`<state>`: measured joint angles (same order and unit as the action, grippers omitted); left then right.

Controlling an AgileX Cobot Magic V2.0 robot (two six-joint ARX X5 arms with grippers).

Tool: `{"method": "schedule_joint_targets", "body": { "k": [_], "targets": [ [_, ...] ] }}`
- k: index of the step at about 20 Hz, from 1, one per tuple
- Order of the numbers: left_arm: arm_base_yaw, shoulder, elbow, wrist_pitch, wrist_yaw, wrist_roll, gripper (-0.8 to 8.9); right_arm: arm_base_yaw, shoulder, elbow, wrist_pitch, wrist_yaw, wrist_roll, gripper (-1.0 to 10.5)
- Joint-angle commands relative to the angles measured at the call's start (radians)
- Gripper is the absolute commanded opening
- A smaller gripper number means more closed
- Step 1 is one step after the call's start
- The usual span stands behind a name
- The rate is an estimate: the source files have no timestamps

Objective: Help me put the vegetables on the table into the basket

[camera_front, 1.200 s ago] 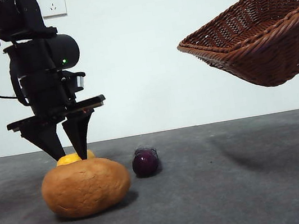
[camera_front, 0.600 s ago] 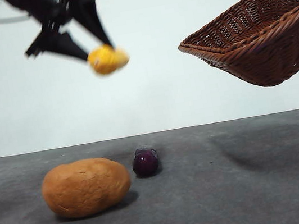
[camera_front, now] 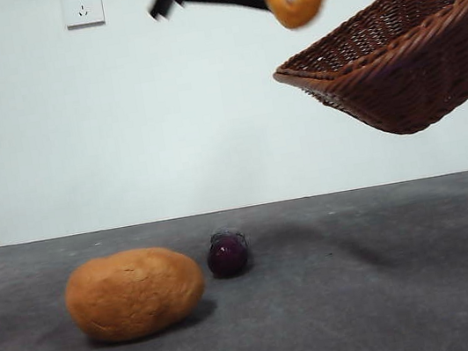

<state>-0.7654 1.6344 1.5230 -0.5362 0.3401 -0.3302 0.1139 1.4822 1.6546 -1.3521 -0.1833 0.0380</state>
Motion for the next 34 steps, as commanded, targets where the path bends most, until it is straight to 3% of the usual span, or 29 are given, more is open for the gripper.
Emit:
{"method": "schedule_joint_targets", "body": {
  "k": [1,4,7,11,16,21,22,27,34],
  "targets": [
    [-0.012,0.025,-0.003,0.058,-0.002,-0.093,0.0,0.032,-0.007,-0.004,-0.014,-0.011,0.014,-0.1],
    [-0.013,0.043,-0.003,0.074,-0.014,-0.135,0.37,0.071,-0.007,-0.004,-0.016,-0.011,0.016,-0.1],
    [-0.012,0.043,-0.003,0.078,-0.032,-0.139,2.71,0.105,-0.007,-0.004,-0.016,-0.011,0.022,-0.1],
    [-0.012,0.043,-0.003,0.073,-0.106,-0.163,4.46,0.138,-0.007,-0.004,-0.014,-0.011,0.031,-0.1],
    [-0.007,0.01,-0.003,0.017,-0.12,-0.126,4.41,0.142,-0.007,-0.005,0.017,-0.005,0.035,-0.1],
    [-0.034,-0.126,-0.003,-0.312,-0.41,0.123,4.39,0.14,-0.005,-0.005,0.021,0.046,0.028,-0.1],
    [-0.038,-0.14,-0.003,-0.372,-0.431,0.157,4.39,0.14,-0.005,-0.005,0.021,0.047,0.022,-0.1],
    [-0.066,-0.155,-0.016,-0.606,-0.442,0.266,4.39,0.13,0.017,-0.005,0.022,0.047,-0.014,-0.1],
    [-0.078,-0.162,-0.161,-0.598,-0.438,0.394,4.39,0.066,0.026,-0.005,0.033,0.053,-0.032,-0.1]
  ]
}}
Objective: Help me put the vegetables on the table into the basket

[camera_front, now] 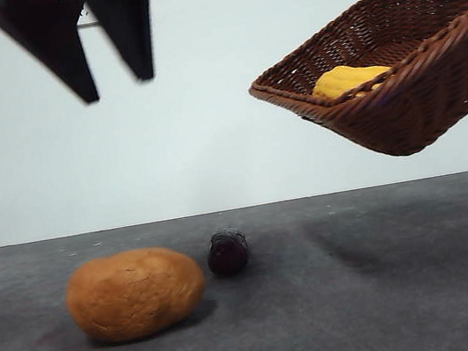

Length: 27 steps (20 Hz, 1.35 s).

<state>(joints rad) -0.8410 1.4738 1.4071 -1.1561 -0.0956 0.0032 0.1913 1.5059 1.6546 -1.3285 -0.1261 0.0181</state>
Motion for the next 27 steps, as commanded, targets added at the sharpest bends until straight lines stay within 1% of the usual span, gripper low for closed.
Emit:
{"method": "schedule_joint_targets", "body": {
  "k": [1,3,5,7,8,9,10,11,14,18,23,24,25,26,27],
  "targets": [
    [-0.002,-0.002,-0.085,0.047,-0.002,0.087,4.39,-0.023,0.003,-0.005,0.008,-0.004,-0.02,-0.1],
    [0.004,-0.002,-0.162,0.124,-0.003,0.143,4.39,-0.039,0.003,-0.005,0.003,-0.004,-0.024,-0.1],
    [0.019,0.0,-0.23,0.213,-0.002,0.24,4.39,-0.052,0.003,-0.005,0.004,-0.003,-0.027,-0.1],
    [0.037,0.006,-0.251,0.246,0.001,0.299,4.42,-0.056,0.003,-0.005,0.005,-0.004,-0.027,-0.1],
    [0.045,0.01,-0.251,0.259,0.0,0.305,4.74,-0.056,0.003,-0.005,0.005,-0.004,-0.027,-0.1],
    [0.056,0.014,-0.251,0.275,0.003,0.3,5.74,-0.056,0.003,-0.005,0.005,-0.005,-0.027,-0.1],
    [0.069,0.019,-0.251,0.286,0.002,0.298,6.51,-0.056,0.003,-0.005,0.004,-0.004,-0.027,-0.1],
    [0.081,0.029,-0.251,0.294,0.009,0.296,6.6,-0.056,0.003,-0.005,0.004,-0.005,-0.027,-0.1],
    [0.117,0.069,-0.251,0.277,0.101,0.286,6.61,-0.056,0.003,-0.005,0.003,-0.005,-0.026,-0.1],
    [0.131,0.138,-0.251,0.307,0.099,0.313,6.6,-0.056,0.003,-0.005,-0.008,-0.005,-0.026,-0.1],
    [0.135,0.235,-0.251,0.316,0.103,0.313,6.59,-0.056,0.003,-0.005,-0.011,-0.005,-0.025,-0.1],
    [0.135,0.249,-0.251,0.32,0.103,0.313,6.44,-0.056,0.003,-0.005,-0.011,-0.005,-0.026,-0.1],
    [0.135,0.263,-0.251,0.324,0.103,0.312,5.57,-0.056,0.003,-0.005,-0.011,-0.005,-0.026,-0.1],
    [0.135,0.273,-0.251,0.328,0.103,0.311,4.21,-0.056,0.003,-0.005,-0.012,-0.005,-0.025,-0.1],
    [0.135,0.278,-0.251,0.328,0.103,0.308,2.65,-0.056,0.003,-0.005,-0.012,-0.005,-0.025,-0.1]
  ]
}}
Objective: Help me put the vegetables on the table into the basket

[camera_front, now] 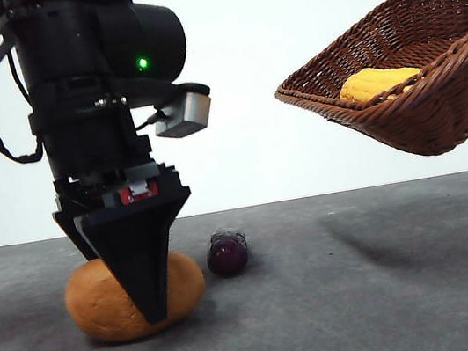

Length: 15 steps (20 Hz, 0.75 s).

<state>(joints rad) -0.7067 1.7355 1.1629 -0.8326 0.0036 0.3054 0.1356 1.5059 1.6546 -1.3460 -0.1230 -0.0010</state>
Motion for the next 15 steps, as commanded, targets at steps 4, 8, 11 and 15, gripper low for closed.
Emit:
{"method": "schedule_joint_targets", "body": {
  "k": [4,8,11,15],
  "targets": [
    [0.001,0.008,0.005,-0.007,0.005,-0.011,-0.09,0.0,0.003,-0.005,0.005,-0.018,-0.006,-0.1],
    [0.001,-0.038,0.094,-0.08,0.008,-0.056,-0.09,0.0,0.003,-0.005,0.007,-0.018,-0.004,-0.1],
    [-0.002,-0.09,0.216,-0.129,0.052,-0.176,-0.09,0.0,0.003,-0.005,0.007,-0.018,-0.003,-0.1],
    [-0.011,-0.172,0.304,0.046,0.236,-0.416,-0.08,0.001,0.003,-0.005,0.006,-0.019,0.0,-0.1]
  ]
}}
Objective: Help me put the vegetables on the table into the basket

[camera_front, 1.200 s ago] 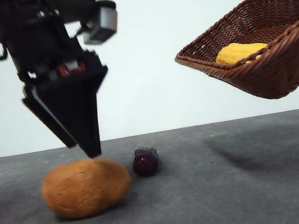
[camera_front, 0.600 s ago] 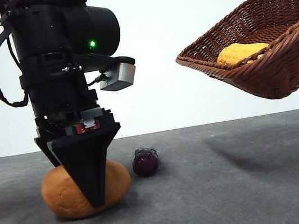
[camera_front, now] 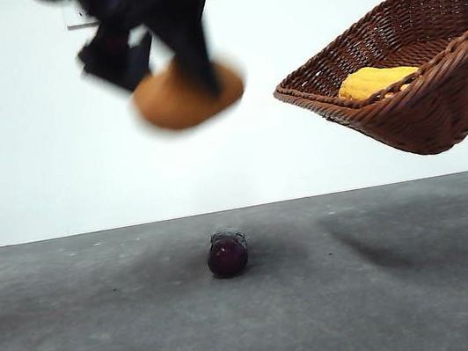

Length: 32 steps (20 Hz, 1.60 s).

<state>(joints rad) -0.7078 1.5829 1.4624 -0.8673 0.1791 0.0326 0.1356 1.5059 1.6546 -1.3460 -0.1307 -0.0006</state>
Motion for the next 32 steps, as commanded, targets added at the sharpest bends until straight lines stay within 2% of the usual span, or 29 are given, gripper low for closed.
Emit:
{"method": "schedule_joint_targets", "body": {
  "k": [1,4,8,14,18,19,20,21,22,23,29,30,32],
  "targets": [
    [-0.023,-0.033,0.004,0.155,0.086,-0.169,-0.08,0.001,0.003,-0.005,0.005,-0.011,0.0,-0.1],
    [-0.06,-0.037,0.004,0.293,0.089,-0.22,-0.08,0.002,0.003,-0.005,-0.014,-0.034,0.0,-0.1],
    [-0.097,-0.004,0.004,0.353,0.047,-0.22,-0.08,0.003,0.003,-0.005,-0.022,-0.16,-0.004,-0.1],
    [-0.101,0.007,0.004,0.387,-0.181,-0.226,-0.02,0.044,0.003,-0.005,-0.029,-0.174,-0.011,-0.1],
    [-0.098,0.011,0.004,0.441,-0.179,-0.266,0.04,0.099,0.003,-0.005,-0.028,-0.181,-0.011,-0.1],
    [-0.098,0.018,0.004,0.438,-0.179,-0.291,0.68,0.113,0.003,-0.005,-0.028,-0.181,-0.008,-0.1],
    [-0.098,0.023,0.004,0.429,-0.179,-0.314,1.93,0.123,0.003,-0.005,-0.028,-0.18,-0.004,-0.1],
    [-0.094,0.034,0.004,0.422,-0.177,-0.325,3.69,0.135,0.003,-0.005,-0.028,-0.181,-0.003,-0.1],
    [-0.091,0.037,0.004,0.412,-0.176,-0.325,4.74,0.142,0.003,-0.005,-0.028,-0.18,-0.003,-0.1],
    [-0.087,0.04,0.004,0.403,-0.172,-0.325,5.07,0.151,0.003,-0.005,-0.028,-0.181,-0.002,-0.1],
    [-0.087,0.04,0.039,0.35,-0.173,-0.365,5.07,0.167,0.003,-0.005,-0.029,-0.183,0.0,-0.1],
    [-0.087,0.036,0.072,0.303,-0.178,-0.353,5.07,0.166,0.003,-0.005,-0.029,-0.173,0.0,-0.1],
    [-0.087,0.036,0.165,0.195,-0.19,-0.28,5.03,0.154,0.003,-0.005,-0.028,-0.093,0.0,-0.1]
  ]
}}
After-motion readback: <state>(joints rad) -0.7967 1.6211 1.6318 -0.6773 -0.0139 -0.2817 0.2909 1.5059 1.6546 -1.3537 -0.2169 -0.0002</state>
